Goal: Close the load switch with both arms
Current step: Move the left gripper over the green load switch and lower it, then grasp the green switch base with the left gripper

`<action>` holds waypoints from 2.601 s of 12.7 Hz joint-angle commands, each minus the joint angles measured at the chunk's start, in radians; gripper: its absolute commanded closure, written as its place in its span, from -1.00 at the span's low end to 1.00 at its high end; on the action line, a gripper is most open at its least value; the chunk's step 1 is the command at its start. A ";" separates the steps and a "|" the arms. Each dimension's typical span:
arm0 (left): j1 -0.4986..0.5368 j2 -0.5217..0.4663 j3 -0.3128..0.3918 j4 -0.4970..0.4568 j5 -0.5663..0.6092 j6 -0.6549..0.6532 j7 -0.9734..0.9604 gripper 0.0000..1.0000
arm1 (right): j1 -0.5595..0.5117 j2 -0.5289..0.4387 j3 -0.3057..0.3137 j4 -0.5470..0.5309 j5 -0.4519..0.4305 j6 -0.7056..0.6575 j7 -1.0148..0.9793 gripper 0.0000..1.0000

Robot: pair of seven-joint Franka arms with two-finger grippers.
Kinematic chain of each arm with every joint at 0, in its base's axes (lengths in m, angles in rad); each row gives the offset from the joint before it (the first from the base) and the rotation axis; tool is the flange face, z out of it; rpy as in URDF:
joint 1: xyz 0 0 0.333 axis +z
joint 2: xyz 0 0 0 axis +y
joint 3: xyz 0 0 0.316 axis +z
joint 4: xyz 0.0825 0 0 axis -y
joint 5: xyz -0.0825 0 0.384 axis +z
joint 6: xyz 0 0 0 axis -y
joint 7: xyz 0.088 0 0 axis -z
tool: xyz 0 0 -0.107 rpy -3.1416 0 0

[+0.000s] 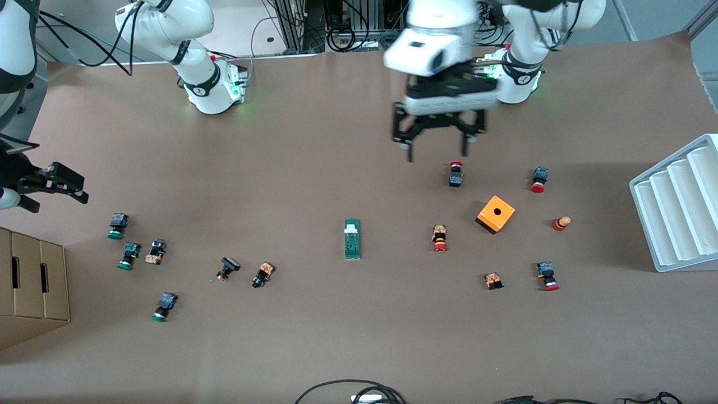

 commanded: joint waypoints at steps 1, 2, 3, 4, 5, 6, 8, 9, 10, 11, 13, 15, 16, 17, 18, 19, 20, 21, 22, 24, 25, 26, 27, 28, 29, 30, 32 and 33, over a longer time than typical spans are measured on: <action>0.002 0.000 -0.067 -0.077 0.099 0.056 -0.160 -1.00 | 0.004 0.002 -0.002 0.012 -0.023 -0.007 0.010 -1.00; 0.000 0.013 -0.093 -0.092 0.138 0.062 -0.215 -1.00 | 0.004 0.002 -0.002 0.012 -0.023 -0.007 0.010 -1.00; -0.008 0.036 -0.127 -0.092 0.188 0.062 -0.294 -1.00 | 0.004 0.002 -0.002 0.012 -0.023 -0.007 0.010 -1.00; -0.020 0.067 -0.153 -0.092 0.257 0.062 -0.392 -1.00 | 0.004 0.002 -0.002 0.012 -0.023 -0.007 0.010 -1.00; -0.044 0.097 -0.165 -0.097 0.320 0.062 -0.483 -1.00 | 0.004 0.002 -0.002 0.012 -0.023 -0.007 0.010 -1.00; -0.078 0.125 -0.165 -0.100 0.372 0.062 -0.572 -1.00 | 0.002 0.002 -0.004 0.012 -0.023 -0.007 0.010 -1.00; -0.110 0.159 -0.165 -0.137 0.475 0.062 -0.692 -1.00 | 0.002 0.002 -0.004 0.012 -0.023 -0.005 0.010 -1.00; -0.123 0.179 -0.165 -0.154 0.532 0.062 -0.748 -1.00 | 0.002 0.002 -0.004 0.012 -0.023 -0.005 0.010 -1.00; -0.141 0.209 -0.165 -0.166 0.585 0.062 -0.811 -1.00 | 0.002 0.002 -0.004 0.012 -0.023 -0.005 0.010 -1.00; -0.158 0.242 -0.165 -0.168 0.644 0.059 -0.879 -1.00 | 0.002 0.002 -0.004 0.012 -0.023 -0.005 0.010 -1.00; -0.181 0.314 -0.165 -0.169 0.775 0.050 -0.983 -1.00 | 0.002 0.004 -0.004 0.012 -0.023 -0.002 0.010 -1.00; -0.195 0.367 -0.165 -0.169 0.854 0.033 -1.030 -1.00 | 0.005 0.002 -0.004 0.012 -0.020 -0.004 0.012 -1.00; -0.201 0.401 -0.165 -0.168 0.915 0.012 -1.069 -1.00 | 0.005 0.001 -0.002 0.012 -0.020 -0.007 0.018 -1.00; -0.216 0.439 -0.165 -0.168 0.984 -0.014 -1.126 -1.00 | 0.005 0.002 -0.002 0.012 -0.021 -0.007 0.015 -1.00; -0.218 0.479 -0.165 -0.168 1.042 -0.037 -1.167 -1.00 | 0.004 0.002 -0.002 0.012 -0.023 -0.007 0.015 -1.00; -0.228 0.516 -0.165 -0.168 1.096 -0.074 -1.191 -1.00 | 0.004 0.002 -0.004 0.012 -0.023 -0.008 0.015 -1.00; -0.238 0.550 -0.165 -0.168 1.144 -0.108 -1.197 -1.00 | 0.002 0.004 -0.004 0.012 -0.023 -0.009 0.015 -1.00; -0.239 0.578 -0.165 -0.168 1.190 -0.123 -1.199 -1.00 | -0.001 0.004 -0.004 0.012 -0.023 -0.010 0.015 -1.00; -0.239 0.599 -0.165 -0.168 1.233 -0.129 -1.200 -1.00 | -0.002 0.004 -0.005 0.012 -0.023 -0.012 0.015 -1.00; -0.239 0.639 -0.164 -0.166 1.303 -0.136 -1.209 -1.00 | -0.004 0.010 -0.007 0.010 -0.024 -0.013 0.015 -1.00; -0.241 0.667 -0.164 -0.164 1.342 -0.151 -1.232 -1.00 | -0.004 0.008 -0.007 0.012 -0.023 -0.013 0.015 -1.00; -0.248 0.690 -0.164 -0.164 1.374 -0.169 -1.247 -1.00 | -0.004 0.008 -0.007 0.012 -0.023 -0.012 0.017 -1.00; -0.252 0.702 -0.162 -0.166 1.383 -0.183 -1.249 -1.00 | -0.004 0.008 -0.007 0.010 -0.023 -0.009 0.018 -1.00; -0.258 0.708 -0.162 -0.168 1.383 -0.195 -1.249 -1.00 | -0.004 0.008 -0.008 0.010 -0.021 -0.007 0.020 -1.00; -0.258 0.717 -0.162 -0.168 1.385 -0.203 -1.258 -1.00 | -0.004 0.010 -0.008 0.010 -0.023 -0.005 0.020 -1.00; -0.258 0.733 -0.162 -0.161 1.406 -0.212 -1.270 -1.00 | -0.005 0.012 -0.008 0.012 -0.024 -0.005 0.020 -1.00; -0.259 0.760 -0.159 -0.158 1.457 -0.215 -1.307 -1.00 | -0.005 0.022 -0.008 0.012 -0.023 -0.005 0.020 -1.00; -0.258 0.771 -0.156 -0.158 1.471 -0.215 -1.307 -1.00 | -0.004 0.028 -0.008 0.012 -0.023 -0.002 0.018 -1.00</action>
